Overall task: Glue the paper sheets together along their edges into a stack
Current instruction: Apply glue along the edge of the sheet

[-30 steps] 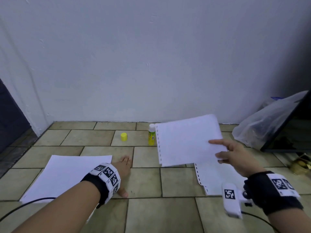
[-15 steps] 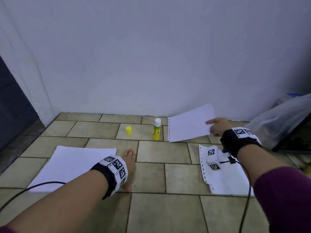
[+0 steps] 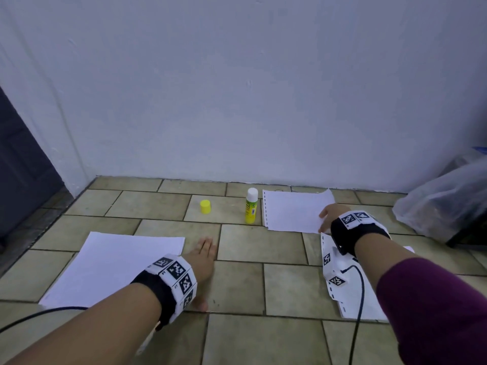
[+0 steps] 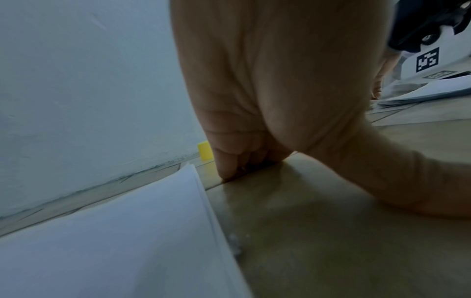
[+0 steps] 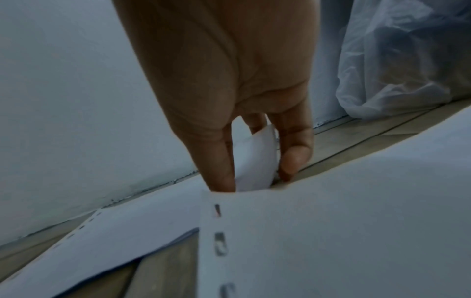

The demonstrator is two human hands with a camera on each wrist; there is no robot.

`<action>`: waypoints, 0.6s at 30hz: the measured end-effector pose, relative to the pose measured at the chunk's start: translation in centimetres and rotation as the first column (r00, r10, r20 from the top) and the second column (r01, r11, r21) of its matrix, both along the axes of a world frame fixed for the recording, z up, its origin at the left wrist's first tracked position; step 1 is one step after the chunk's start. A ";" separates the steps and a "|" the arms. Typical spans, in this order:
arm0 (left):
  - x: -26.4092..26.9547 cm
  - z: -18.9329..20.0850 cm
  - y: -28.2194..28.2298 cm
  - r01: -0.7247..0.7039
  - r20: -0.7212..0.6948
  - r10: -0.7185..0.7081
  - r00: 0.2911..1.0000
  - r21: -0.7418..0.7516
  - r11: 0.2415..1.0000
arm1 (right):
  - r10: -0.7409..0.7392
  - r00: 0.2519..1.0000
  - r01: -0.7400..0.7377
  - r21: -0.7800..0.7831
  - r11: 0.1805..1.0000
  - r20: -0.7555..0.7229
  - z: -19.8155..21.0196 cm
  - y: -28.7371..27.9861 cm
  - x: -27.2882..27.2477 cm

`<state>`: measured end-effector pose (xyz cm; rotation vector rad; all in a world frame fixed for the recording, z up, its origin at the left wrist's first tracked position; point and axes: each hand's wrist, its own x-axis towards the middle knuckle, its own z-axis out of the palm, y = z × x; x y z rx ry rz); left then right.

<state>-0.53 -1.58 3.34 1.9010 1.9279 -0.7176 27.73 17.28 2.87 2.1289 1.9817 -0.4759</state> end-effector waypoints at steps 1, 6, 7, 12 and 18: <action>0.1 0.0 0.1 -0.001 -0.002 0.001 1.000 0.000 1.000 | -0.002 1.000 0.001 0.007 1.000 0.015 -0.5 0.4 0.1; 0.0 -0.1 0.2 0.008 -0.013 -0.008 1.000 -0.021 1.000 | -0.001 0.998 0.003 -0.030 1.000 0.062 -2.8 4.3 1.6; 0.0 -0.2 0.2 0.012 -0.020 -0.013 1.000 -0.020 1.000 | 0.012 0.999 -0.011 -0.020 1.000 0.052 -2.4 4.0 1.6; -0.2 -0.2 0.5 -0.001 -0.019 0.000 1.000 -0.053 0.999 | 0.005 0.998 -0.001 0.067 0.998 -0.061 2.8 0.9 0.4; -0.4 -0.9 0.3 0.037 -0.039 -0.039 0.998 -0.058 0.998 | 0.082 0.996 -0.082 -0.016 0.996 -0.026 7.0 -6.4 0.5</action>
